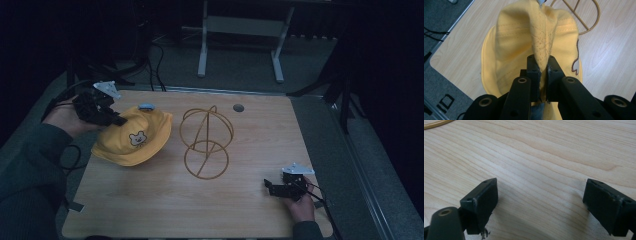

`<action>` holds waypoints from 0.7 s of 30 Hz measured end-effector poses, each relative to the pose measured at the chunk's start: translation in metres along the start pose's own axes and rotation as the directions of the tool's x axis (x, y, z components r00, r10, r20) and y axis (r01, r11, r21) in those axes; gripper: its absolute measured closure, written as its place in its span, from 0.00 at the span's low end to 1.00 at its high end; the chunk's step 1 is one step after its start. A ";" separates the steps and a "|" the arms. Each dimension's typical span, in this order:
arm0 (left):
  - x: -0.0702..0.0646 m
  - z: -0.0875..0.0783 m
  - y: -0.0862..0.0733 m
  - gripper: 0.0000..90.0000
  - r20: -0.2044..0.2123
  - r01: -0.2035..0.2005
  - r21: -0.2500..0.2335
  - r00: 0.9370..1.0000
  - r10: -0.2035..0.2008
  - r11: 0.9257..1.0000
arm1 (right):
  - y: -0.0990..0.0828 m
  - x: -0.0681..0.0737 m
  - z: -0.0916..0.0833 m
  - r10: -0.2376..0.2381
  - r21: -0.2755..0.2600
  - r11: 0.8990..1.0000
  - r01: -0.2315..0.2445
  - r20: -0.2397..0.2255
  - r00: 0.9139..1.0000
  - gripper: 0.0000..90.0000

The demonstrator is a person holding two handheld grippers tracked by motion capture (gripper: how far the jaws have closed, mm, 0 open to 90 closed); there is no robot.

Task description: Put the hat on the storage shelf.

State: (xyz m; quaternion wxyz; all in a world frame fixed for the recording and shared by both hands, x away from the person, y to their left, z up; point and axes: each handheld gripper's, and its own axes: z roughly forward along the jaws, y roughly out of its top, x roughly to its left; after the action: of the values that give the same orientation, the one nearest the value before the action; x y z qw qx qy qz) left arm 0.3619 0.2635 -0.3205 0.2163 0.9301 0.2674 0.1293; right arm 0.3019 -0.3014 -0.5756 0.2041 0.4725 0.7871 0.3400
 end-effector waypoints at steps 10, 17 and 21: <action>0.002 -0.013 0.006 0.93 0.007 -0.002 -0.037 1.000 0.002 0.999 | 0.000 0.000 0.000 0.000 0.000 1.000 0.000 0.000 1.000 0.14; 0.002 -0.022 0.014 0.93 0.004 -0.020 -0.058 1.000 0.020 0.998 | 0.000 0.000 0.000 -0.003 0.002 1.000 0.003 0.000 1.000 0.14; 0.000 -0.027 0.017 0.93 0.009 -0.025 -0.083 1.000 0.025 0.996 | 0.000 0.000 0.000 -0.003 0.002 1.000 0.003 0.000 1.000 0.14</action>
State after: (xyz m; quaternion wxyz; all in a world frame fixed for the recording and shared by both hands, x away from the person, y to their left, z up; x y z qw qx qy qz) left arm 0.3600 0.2599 -0.2888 0.2545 0.9242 0.2490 0.1381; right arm 0.3019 -0.3016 -0.5755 0.2043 0.4716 0.7880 0.3389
